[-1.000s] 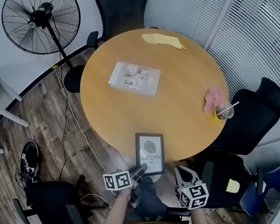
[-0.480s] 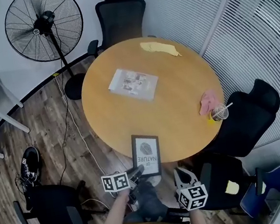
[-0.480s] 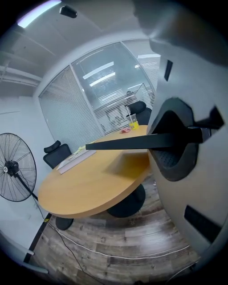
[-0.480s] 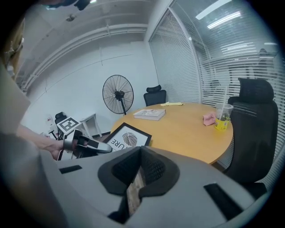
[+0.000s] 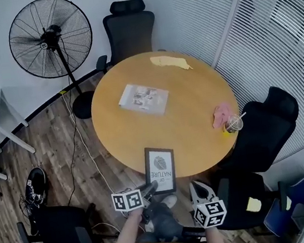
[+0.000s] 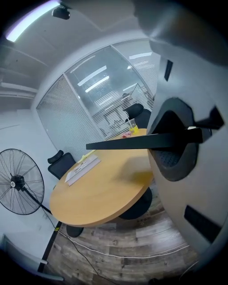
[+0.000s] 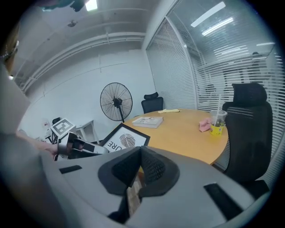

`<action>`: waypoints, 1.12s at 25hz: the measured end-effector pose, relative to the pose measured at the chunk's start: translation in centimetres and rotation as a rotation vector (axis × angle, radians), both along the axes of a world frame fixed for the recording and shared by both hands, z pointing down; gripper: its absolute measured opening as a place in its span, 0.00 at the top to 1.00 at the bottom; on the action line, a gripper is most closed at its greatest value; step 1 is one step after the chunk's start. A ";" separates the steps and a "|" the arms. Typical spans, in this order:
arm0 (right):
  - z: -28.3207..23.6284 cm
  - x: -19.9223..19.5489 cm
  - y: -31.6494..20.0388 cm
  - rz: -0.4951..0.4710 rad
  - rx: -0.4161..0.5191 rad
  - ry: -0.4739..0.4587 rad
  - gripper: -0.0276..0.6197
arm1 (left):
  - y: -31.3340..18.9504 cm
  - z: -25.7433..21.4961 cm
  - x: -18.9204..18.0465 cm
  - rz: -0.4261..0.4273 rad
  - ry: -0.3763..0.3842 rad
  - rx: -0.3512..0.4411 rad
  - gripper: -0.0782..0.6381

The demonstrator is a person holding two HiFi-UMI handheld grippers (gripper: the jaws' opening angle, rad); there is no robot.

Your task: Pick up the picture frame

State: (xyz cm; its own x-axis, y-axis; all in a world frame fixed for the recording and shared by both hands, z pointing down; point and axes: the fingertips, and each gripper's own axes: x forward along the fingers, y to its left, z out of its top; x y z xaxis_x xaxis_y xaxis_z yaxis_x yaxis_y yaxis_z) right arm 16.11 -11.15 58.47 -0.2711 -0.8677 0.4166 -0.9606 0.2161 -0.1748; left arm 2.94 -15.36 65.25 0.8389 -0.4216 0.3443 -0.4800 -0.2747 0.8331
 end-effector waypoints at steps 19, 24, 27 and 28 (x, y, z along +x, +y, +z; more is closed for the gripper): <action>-5.0 -1.1 2.3 0.040 0.148 0.038 0.94 | 2.2 -8.5 -1.0 -0.026 0.061 0.151 0.83; -5.6 -1.2 3.0 0.059 0.171 0.038 0.94 | 2.7 -10.2 -1.4 -0.027 0.070 0.191 0.83; -6.0 -1.7 3.3 0.051 0.184 0.045 0.94 | 3.1 -10.6 -1.8 -0.027 0.074 0.201 0.83; -6.1 -1.8 3.3 0.048 0.187 0.046 0.94 | 3.1 -10.7 -1.9 -0.027 0.074 0.204 0.83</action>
